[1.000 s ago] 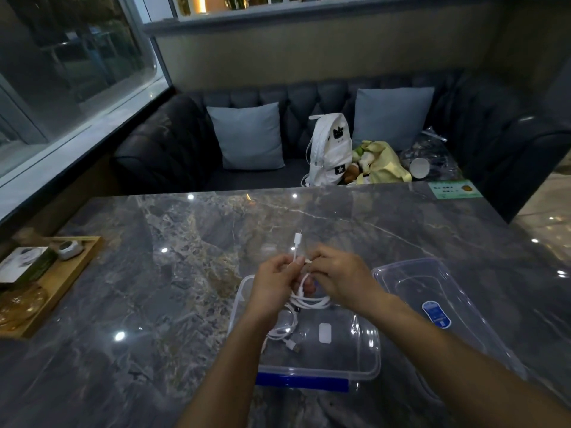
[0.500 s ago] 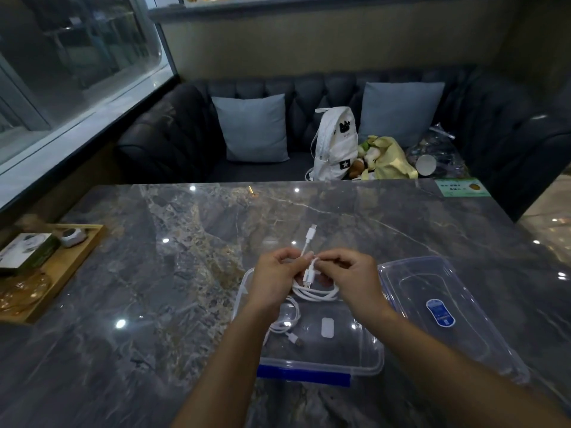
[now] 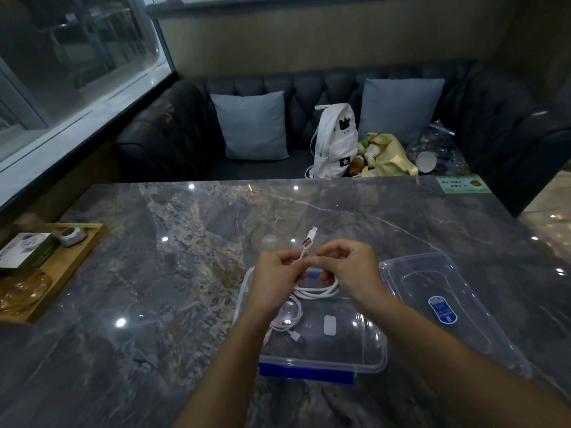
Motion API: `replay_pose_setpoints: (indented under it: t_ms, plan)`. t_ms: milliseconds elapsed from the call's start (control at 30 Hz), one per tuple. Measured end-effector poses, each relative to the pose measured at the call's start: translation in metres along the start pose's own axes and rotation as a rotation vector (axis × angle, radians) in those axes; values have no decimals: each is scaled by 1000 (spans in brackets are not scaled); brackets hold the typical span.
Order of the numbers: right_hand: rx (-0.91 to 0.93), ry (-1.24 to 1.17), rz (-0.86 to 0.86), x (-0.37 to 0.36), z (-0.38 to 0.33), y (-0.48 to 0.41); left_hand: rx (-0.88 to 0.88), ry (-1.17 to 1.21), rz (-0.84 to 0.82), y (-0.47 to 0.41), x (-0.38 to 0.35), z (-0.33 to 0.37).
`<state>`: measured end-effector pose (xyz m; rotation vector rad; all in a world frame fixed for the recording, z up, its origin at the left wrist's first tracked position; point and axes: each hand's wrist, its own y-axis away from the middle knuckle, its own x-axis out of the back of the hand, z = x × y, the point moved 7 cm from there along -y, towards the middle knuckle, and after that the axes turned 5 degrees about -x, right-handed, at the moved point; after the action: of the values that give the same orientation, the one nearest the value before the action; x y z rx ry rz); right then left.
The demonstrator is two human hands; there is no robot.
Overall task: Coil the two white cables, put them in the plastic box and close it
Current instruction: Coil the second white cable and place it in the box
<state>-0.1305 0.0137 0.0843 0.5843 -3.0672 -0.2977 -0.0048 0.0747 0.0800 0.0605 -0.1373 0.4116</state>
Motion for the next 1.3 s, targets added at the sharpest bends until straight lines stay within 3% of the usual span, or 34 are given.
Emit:
replay_pose_setpoints:
  t_ms: [167, 300, 400, 500, 833, 1033, 1300]
  plan:
    - [-63, 59, -54, -1, 5, 1, 0, -98, -78, -3, 3, -3]
    - [-3, 166, -39, -1, 1, -3, 8, -87, -200, 1, -3, -1]
    - [59, 284, -78, -3, -2, -3, -30, -161, -164, 1, -4, -1]
    - [69, 245, -121, -5, -1, -2, -41, -166, -114, -1, -1, -4]
    - [14, 30, -38, 1, 2, -1, 11, 13, 96, -5, 15, -10]
    - [-7, -48, -1, 6, 3, 0, -44, -142, -32, -12, 12, -15]
    - [58, -55, 72, 1, 5, 2, 25, 260, 127, -9, 9, -22]
